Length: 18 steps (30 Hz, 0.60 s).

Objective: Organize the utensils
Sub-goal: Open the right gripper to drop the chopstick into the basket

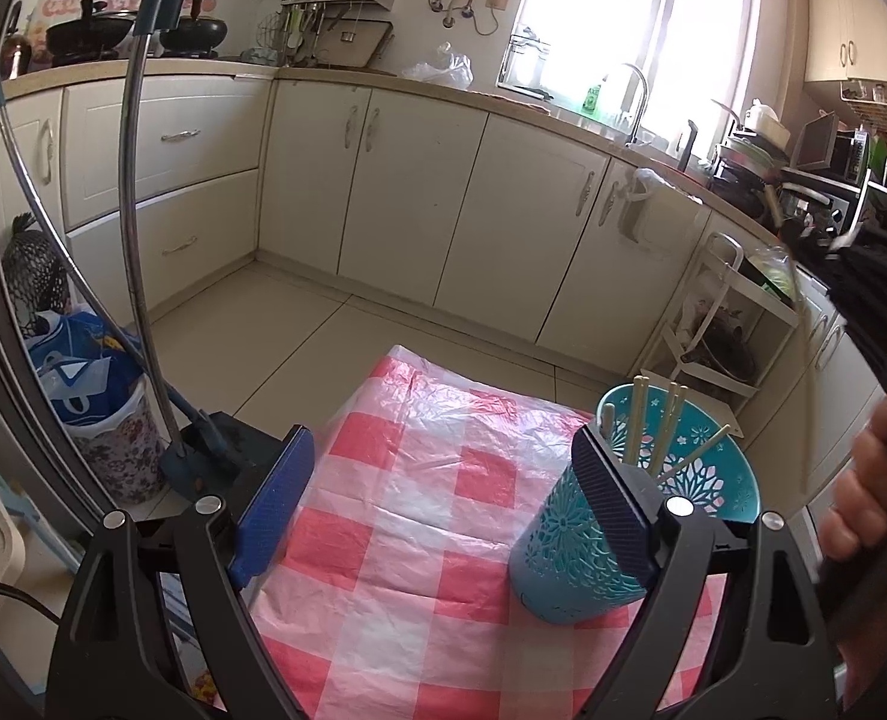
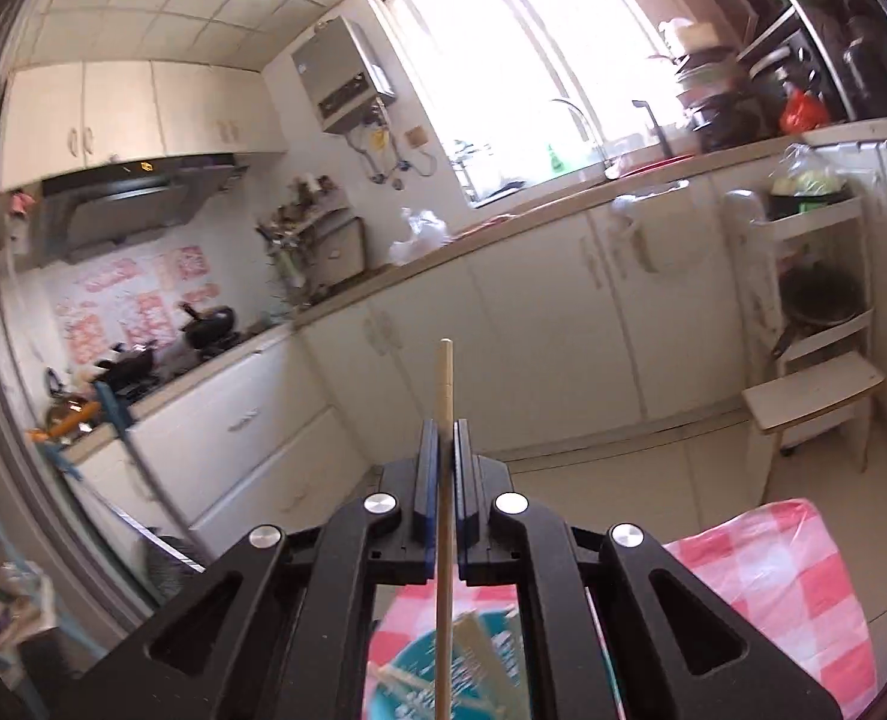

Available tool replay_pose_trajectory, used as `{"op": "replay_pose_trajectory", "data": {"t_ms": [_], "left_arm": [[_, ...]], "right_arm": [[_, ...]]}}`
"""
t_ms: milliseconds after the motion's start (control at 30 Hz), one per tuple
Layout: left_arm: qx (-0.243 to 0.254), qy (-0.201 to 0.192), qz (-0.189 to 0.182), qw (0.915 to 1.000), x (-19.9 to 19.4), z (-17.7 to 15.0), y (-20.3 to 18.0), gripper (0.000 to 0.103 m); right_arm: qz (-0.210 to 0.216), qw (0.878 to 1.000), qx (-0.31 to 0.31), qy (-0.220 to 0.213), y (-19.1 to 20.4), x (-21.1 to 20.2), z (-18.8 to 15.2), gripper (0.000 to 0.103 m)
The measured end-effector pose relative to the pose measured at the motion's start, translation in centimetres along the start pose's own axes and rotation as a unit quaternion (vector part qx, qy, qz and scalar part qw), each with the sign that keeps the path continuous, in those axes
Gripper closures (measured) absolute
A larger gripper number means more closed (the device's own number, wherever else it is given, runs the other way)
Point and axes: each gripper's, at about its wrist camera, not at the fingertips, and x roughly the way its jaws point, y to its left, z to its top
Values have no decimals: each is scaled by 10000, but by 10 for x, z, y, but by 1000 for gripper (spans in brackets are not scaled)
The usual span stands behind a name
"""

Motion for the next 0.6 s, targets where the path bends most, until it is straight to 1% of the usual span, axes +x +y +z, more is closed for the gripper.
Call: {"op": "replay_pose_trajectory", "data": {"t_ms": [100, 200, 267, 400, 433, 467, 500, 600], "left_arm": [[52, -2, 29, 10000, -1, 1, 1, 19], [66, 12, 25, 10000, -1, 1, 1, 19], [71, 18, 13, 10000, -2, 1, 1, 19], [126, 21, -8, 9999, -4, -1, -3, 19], [140, 25, -5, 9999, -4, -1, -3, 18], [144, 31, -3, 9999, -4, -2, -4, 18], [146, 39, -3, 9999, -4, -2, -4, 18], [178, 50, 3, 9998, -5, -2, -6, 18]], "right_arm": [[-228, 9994, -145, 237, 2, 21, -12, 97], [-320, 9978, -142, 569, -2, 36, -29, 97], [-368, 9962, -193, 769, -3, 41, -37, 97], [-321, 9940, -330, 996, 1, 43, -49, 96], [-282, 9933, -371, 1055, 2, 39, -53, 93], [-249, 9930, -389, 1087, 2, 36, -55, 85], [-213, 9928, -408, 1103, 3, 30, -57, 80], [-119, 9927, -490, 1094, 2, 6, -62, 78]]}}
